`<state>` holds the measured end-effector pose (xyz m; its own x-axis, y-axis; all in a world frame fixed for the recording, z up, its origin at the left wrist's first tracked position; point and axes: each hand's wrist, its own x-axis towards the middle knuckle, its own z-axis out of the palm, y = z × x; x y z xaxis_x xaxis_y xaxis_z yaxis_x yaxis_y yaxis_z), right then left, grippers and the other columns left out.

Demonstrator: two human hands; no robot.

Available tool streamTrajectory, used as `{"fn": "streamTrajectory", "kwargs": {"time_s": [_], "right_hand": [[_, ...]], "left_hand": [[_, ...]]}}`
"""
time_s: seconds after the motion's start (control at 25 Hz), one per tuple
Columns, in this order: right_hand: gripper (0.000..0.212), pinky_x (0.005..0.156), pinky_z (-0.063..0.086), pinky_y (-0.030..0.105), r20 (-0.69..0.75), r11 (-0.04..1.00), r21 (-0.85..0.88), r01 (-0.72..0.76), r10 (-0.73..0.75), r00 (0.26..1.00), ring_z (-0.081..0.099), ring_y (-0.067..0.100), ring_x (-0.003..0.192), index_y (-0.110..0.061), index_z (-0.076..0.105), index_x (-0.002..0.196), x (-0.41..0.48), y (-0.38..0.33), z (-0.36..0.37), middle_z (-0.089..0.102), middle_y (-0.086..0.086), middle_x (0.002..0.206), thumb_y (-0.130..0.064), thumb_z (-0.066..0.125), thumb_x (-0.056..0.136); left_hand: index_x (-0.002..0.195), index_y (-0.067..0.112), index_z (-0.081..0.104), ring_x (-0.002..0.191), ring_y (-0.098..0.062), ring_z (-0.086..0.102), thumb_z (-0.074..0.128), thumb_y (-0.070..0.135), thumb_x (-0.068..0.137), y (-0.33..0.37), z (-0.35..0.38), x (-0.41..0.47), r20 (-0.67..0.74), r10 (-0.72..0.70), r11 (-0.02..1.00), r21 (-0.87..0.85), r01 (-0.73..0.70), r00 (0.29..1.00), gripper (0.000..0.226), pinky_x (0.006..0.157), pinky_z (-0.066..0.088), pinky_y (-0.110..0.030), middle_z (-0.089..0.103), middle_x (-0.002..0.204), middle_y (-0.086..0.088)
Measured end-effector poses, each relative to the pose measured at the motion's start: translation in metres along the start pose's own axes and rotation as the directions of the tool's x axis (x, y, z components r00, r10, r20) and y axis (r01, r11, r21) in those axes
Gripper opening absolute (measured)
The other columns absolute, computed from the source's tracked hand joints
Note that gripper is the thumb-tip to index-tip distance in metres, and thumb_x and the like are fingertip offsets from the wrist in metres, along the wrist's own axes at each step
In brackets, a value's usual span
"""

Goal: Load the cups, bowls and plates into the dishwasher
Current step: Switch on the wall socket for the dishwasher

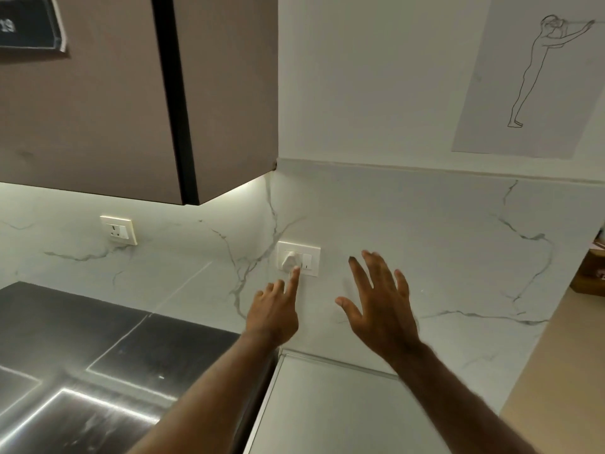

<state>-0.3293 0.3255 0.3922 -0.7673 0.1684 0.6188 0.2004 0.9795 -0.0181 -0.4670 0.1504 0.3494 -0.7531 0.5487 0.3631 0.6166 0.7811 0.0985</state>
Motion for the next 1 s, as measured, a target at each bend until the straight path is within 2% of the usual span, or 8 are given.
{"fn": "streamTrajectory", "kwargs": {"time_s": [0.16, 0.28, 0.48, 0.72, 0.8, 0.88, 1.0], "right_hand": [[0.078, 0.112, 0.036, 0.06, -0.006, 1.0, 0.004, -0.026, 0.026, 1.0, 0.035, 0.032, 0.147, -0.02, 0.033, 0.153, -0.005, 0.009, 0.023, 0.035, 0.012, 0.16, -0.06, 0.056, 0.09], [0.077, 0.11, 0.038, 0.06, -0.004, 1.0, -0.016, -0.021, 0.021, 1.0, 0.036, 0.032, 0.146, -0.022, 0.033, 0.152, -0.009, 0.018, 0.031, 0.035, 0.011, 0.16, -0.062, 0.051, 0.089], [0.077, 0.113, 0.032, 0.056, -0.013, 0.998, -0.051, -0.024, 0.024, 1.0, 0.033, 0.029, 0.148, -0.021, 0.036, 0.153, -0.02, 0.031, 0.035, 0.033, 0.01, 0.161, -0.064, 0.048, 0.091], [0.076, 0.113, 0.033, 0.059, 0.015, 0.998, -0.045, -0.044, 0.045, 0.999, 0.031, 0.029, 0.149, -0.021, 0.035, 0.153, -0.026, 0.03, 0.024, 0.031, 0.009, 0.162, -0.061, 0.05, 0.091], [0.075, 0.113, 0.033, 0.06, 0.016, 0.999, -0.039, -0.036, 0.036, 0.999, 0.03, 0.03, 0.149, -0.022, 0.033, 0.153, -0.025, 0.023, 0.019, 0.03, 0.01, 0.162, -0.061, 0.049, 0.092], [0.074, 0.112, 0.035, 0.061, 0.001, 0.999, -0.032, -0.018, 0.018, 1.0, 0.031, 0.031, 0.149, -0.021, 0.032, 0.153, -0.022, 0.014, 0.009, 0.031, 0.011, 0.162, -0.062, 0.046, 0.092], [0.074, 0.113, 0.033, 0.062, -0.022, 1.0, -0.01, -0.002, 0.002, 1.0, 0.03, 0.031, 0.149, -0.021, 0.033, 0.153, -0.013, -0.003, -0.011, 0.031, 0.011, 0.162, -0.061, 0.049, 0.093]], "left_hand": [[0.16, 0.027, -0.017, 0.115, -0.027, 0.053, 0.053, 0.02, 0.092, 0.007, 0.041, 0.025, 0.107, -0.044, 0.999, 0.003, 0.044, 0.993, 0.098, 0.101, 0.046, -0.043, 0.054, 0.13, -0.011], [0.158, 0.03, -0.021, 0.115, -0.029, 0.054, 0.054, 0.014, 0.092, 0.015, 0.057, 0.044, 0.126, -0.049, 0.998, -0.028, 0.053, 0.991, 0.101, 0.1, 0.048, -0.043, 0.055, 0.133, -0.014], [0.155, 0.032, -0.031, 0.109, -0.029, 0.058, 0.058, 0.012, 0.092, 0.021, 0.068, 0.068, 0.146, -0.104, 0.989, -0.089, 0.118, 0.984, 0.11, 0.091, 0.051, -0.042, 0.056, 0.133, -0.016], [0.157, 0.032, -0.026, 0.114, -0.031, 0.055, 0.051, 0.012, 0.094, 0.02, 0.058, 0.07, 0.223, -0.106, 0.984, -0.114, 0.134, 0.969, 0.102, 0.091, 0.049, -0.044, 0.052, 0.139, -0.015], [0.159, 0.029, -0.019, 0.113, -0.032, 0.056, 0.053, 0.013, 0.093, 0.019, 0.044, 0.067, 0.146, -0.091, 0.983, -0.144, 0.113, 0.985, 0.099, 0.09, 0.052, -0.043, 0.047, 0.144, -0.016], [0.162, 0.022, -0.009, 0.117, -0.031, 0.054, 0.056, 0.018, 0.093, 0.018, 0.026, 0.061, -0.041, -0.067, 0.987, -0.146, 0.06, 0.997, 0.094, 0.093, 0.051, -0.042, 0.042, 0.149, -0.016], [0.162, 0.01, 0.004, 0.11, -0.027, 0.053, 0.057, 0.033, 0.096, 0.011, -0.012, 0.053, -0.272, 0.014, 0.997, -0.075, -0.035, 0.962, 0.087, 0.091, 0.051, -0.039, 0.046, 0.139, -0.014]]}}
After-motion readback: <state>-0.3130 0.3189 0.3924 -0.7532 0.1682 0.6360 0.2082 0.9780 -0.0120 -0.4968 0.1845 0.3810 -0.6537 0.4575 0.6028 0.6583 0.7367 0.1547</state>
